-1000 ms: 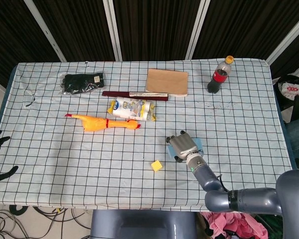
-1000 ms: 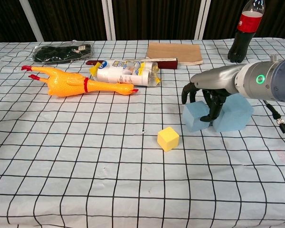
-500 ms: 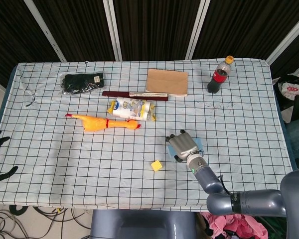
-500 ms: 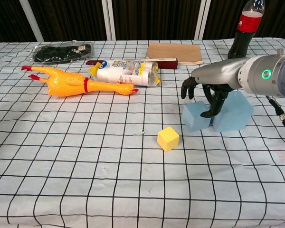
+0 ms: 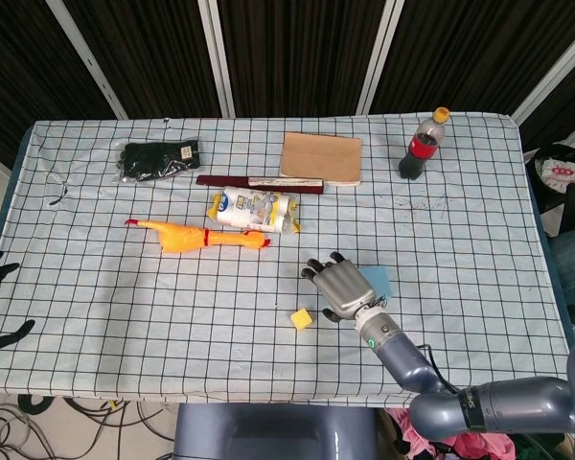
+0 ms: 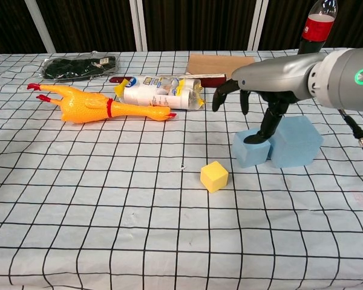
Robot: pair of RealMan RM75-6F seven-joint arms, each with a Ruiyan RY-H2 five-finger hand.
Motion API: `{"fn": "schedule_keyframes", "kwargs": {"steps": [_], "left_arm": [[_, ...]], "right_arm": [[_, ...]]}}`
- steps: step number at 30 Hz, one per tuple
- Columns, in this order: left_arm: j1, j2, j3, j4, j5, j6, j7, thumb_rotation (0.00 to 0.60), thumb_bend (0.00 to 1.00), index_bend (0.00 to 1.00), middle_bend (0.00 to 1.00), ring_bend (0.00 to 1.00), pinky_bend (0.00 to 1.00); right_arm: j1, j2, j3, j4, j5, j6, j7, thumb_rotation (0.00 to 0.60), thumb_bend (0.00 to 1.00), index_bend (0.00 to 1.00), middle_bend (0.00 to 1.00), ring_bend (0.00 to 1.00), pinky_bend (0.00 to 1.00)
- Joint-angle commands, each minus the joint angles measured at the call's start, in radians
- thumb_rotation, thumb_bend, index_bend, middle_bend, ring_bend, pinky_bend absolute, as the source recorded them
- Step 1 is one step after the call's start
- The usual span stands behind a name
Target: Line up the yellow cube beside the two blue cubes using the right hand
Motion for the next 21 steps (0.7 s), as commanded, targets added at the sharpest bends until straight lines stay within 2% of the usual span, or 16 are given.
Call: {"fn": "schedule_keyframes", "kwargs": {"steps": [1, 8, 15, 21], "left_arm": [[0.0, 0.001, 0.001, 0.0, 0.001, -0.001, -0.002, 0.6, 0.04, 0.21, 0.1, 0.0, 0.0], [0.0, 0.002, 0.001, 0.001, 0.001, -0.001, -0.005, 0.6, 0.04, 0.21, 0.1, 0.0, 0.0], [0.0, 0.002, 0.0, 0.002, 0.0, -0.002, -0.002, 0.6, 0.04, 0.21, 0.1, 0.0, 0.0], [0.0, 0.001, 0.0, 0.003, -0.002, -0.002, -0.001, 0.6, 0.04, 0.21, 0.1, 0.0, 0.0]], "right_arm": [[-0.04, 0.005, -0.031, -0.045, -0.133, 0.018, 0.031, 0.6, 0.22, 0.24, 0.12, 0.26, 0.13], [-0.083, -0.052, -0.079, -0.019, -0.306, 0.044, 0.024, 0.6, 0.22, 0.25, 0.09, 0.22, 0.13], [-0.091, -0.138, -0.08, 0.05, -0.326, 0.018, -0.009, 0.6, 0.22, 0.25, 0.09, 0.22, 0.13], [-0.08, -0.181, -0.048, 0.098, -0.281, -0.018, -0.027, 0.6, 0.22, 0.26, 0.11, 0.23, 0.13]]}}
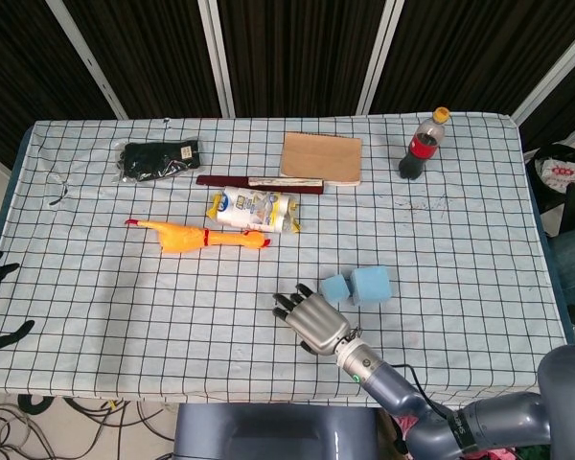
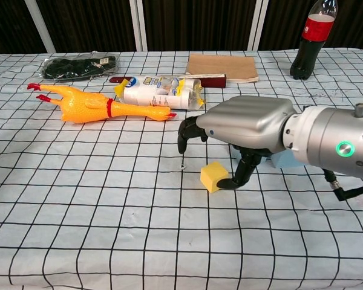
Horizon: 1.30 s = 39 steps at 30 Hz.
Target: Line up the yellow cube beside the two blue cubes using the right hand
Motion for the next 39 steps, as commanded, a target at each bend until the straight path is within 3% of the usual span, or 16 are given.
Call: {"fn": "schedule_keyframes", "kwargs": {"steps": [1, 16, 26, 39], "left_arm": [[0.0, 0.0, -0.001, 0.001, -0.001, 0.0, 0.001, 0.6, 0.04, 0.21, 0.1, 0.0, 0.0], [0.0, -0.001, -0.001, 0.0, -0.002, 0.0, 0.004, 0.6, 0.04, 0.21, 0.1, 0.0, 0.0], [0.0, 0.0, 0.0, 0.001, -0.002, -0.001, 0.001, 0.6, 0.04, 0.21, 0.1, 0.0, 0.0], [0.001, -0.002, -0.002, 0.001, -0.004, 0.002, 0.008, 0.6, 0.04, 0.21, 0.1, 0.0, 0.0]], "right_arm": [[0.006, -0.014, 0.017, 0.015, 0.024, -0.015, -0.011, 0.6, 0.22, 0.26, 0.11, 0.23, 0.13], [0.041, -0.095, 0.063, 0.137, 0.117, -0.065, -0.06, 0.6, 0.22, 0.25, 0.1, 0.23, 0.13], [0.054, -0.09, 0.047, 0.156, 0.16, -0.09, -0.101, 0.6, 0.22, 0.26, 0.1, 0.23, 0.13], [0.048, -0.096, 0.042, 0.181, 0.147, -0.099, -0.082, 0.6, 0.22, 0.34, 0.1, 0.23, 0.13]]}}
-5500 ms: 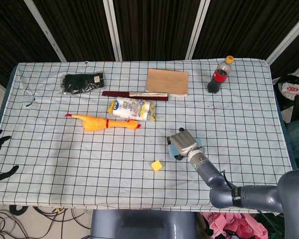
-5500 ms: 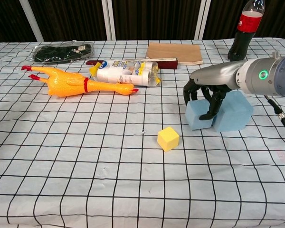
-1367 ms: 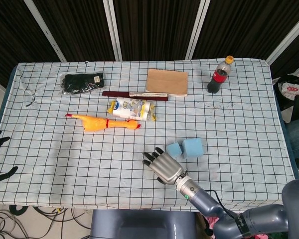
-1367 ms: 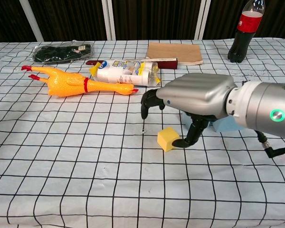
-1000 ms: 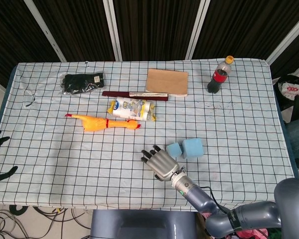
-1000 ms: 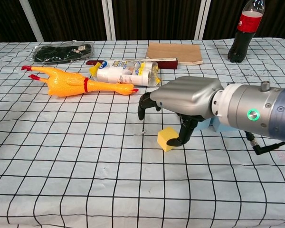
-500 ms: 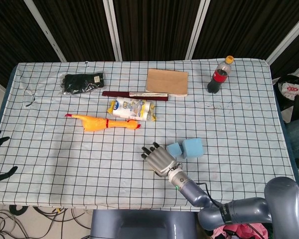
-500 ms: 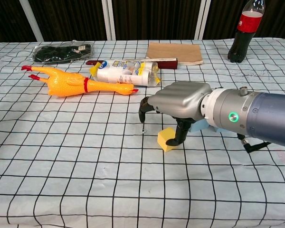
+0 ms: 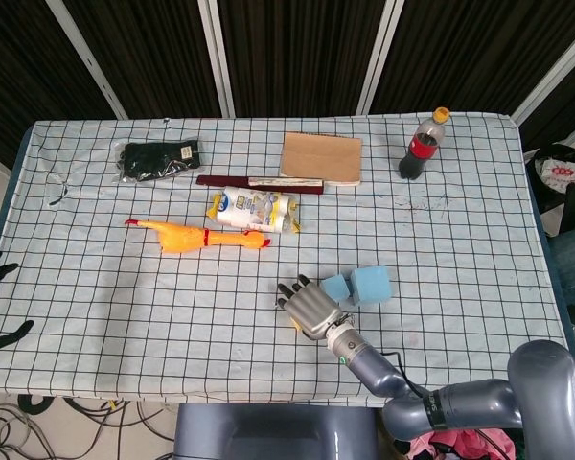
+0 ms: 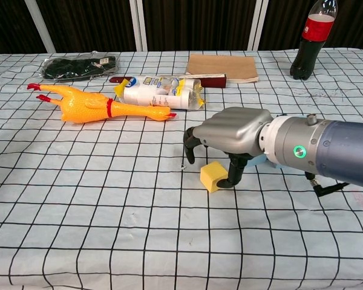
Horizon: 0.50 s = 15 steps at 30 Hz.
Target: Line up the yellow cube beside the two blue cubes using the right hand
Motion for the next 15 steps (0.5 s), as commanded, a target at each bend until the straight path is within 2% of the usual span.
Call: {"fn": "schedule_keyframes", "kwargs": {"steps": [1, 11, 15], "left_arm": [[0.0, -0.001, 0.0, 0.0, -0.001, 0.0, 0.002, 0.6, 0.04, 0.21, 0.1, 0.0, 0.0], [0.002, 0.0, 0.0, -0.002, 0.003, 0.007, 0.003, 0.6, 0.04, 0.21, 0.1, 0.0, 0.0], [0.004, 0.001, 0.0, -0.003, 0.004, 0.009, 0.005, 0.6, 0.04, 0.21, 0.1, 0.0, 0.0]], "right_arm": [[-0.001, -0.001, -0.003, 0.005, -0.005, -0.003, 0.003, 0.6, 0.23, 0.35, 0.1, 0.23, 0.13], [0.0, -0.002, -0.006, 0.028, -0.002, -0.016, 0.002, 0.6, 0.24, 0.36, 0.1, 0.23, 0.13], [0.0, -0.004, -0.005, 0.036, -0.008, -0.021, 0.01, 0.6, 0.28, 0.44, 0.1, 0.23, 0.13]]}}
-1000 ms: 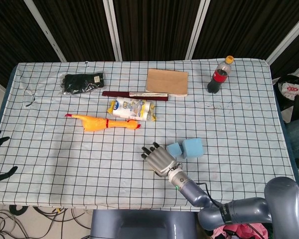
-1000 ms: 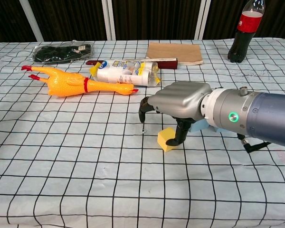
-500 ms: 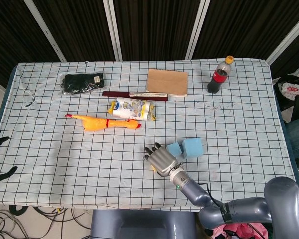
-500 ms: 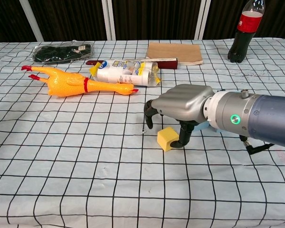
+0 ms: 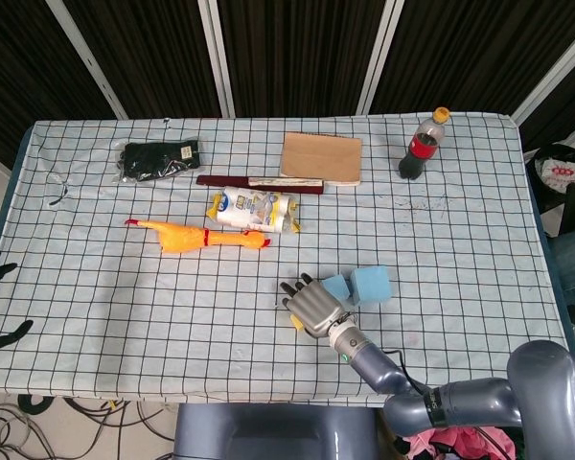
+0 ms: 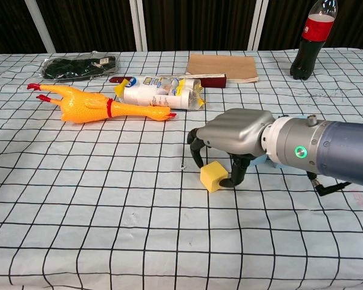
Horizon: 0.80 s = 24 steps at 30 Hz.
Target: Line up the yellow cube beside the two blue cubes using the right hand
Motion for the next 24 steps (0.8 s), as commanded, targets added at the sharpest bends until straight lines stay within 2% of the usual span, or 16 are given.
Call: {"fn": "schedule_keyframes", "kwargs": {"steps": [1, 10, 14, 24], "left_arm": [[0.001, 0.001, 0.0, -0.001, 0.001, 0.0, -0.001, 0.6, 0.04, 0.21, 0.1, 0.0, 0.0], [0.0, 0.002, 0.001, -0.001, 0.001, 0.0, -0.002, 0.6, 0.04, 0.21, 0.1, 0.0, 0.0], [0.0, 0.003, 0.001, -0.002, 0.003, -0.001, -0.005, 0.6, 0.04, 0.21, 0.1, 0.0, 0.0], [0.002, 0.004, 0.004, 0.004, 0.006, -0.001, -0.011, 0.6, 0.04, 0.21, 0.1, 0.0, 0.0]], "right_arm": [[-0.001, -0.002, 0.0, 0.005, -0.006, -0.002, 0.004, 0.6, 0.29, 0.46, 0.1, 0.23, 0.13], [-0.002, 0.01, 0.014, -0.011, -0.013, 0.002, 0.017, 0.6, 0.32, 0.5, 0.11, 0.23, 0.13], [0.005, 0.029, 0.037, -0.026, 0.01, 0.008, 0.014, 0.6, 0.32, 0.51, 0.11, 0.23, 0.13], [0.068, 0.084, 0.102, -0.028, 0.157, -0.015, -0.027, 0.6, 0.32, 0.54, 0.1, 0.23, 0.13]]}}
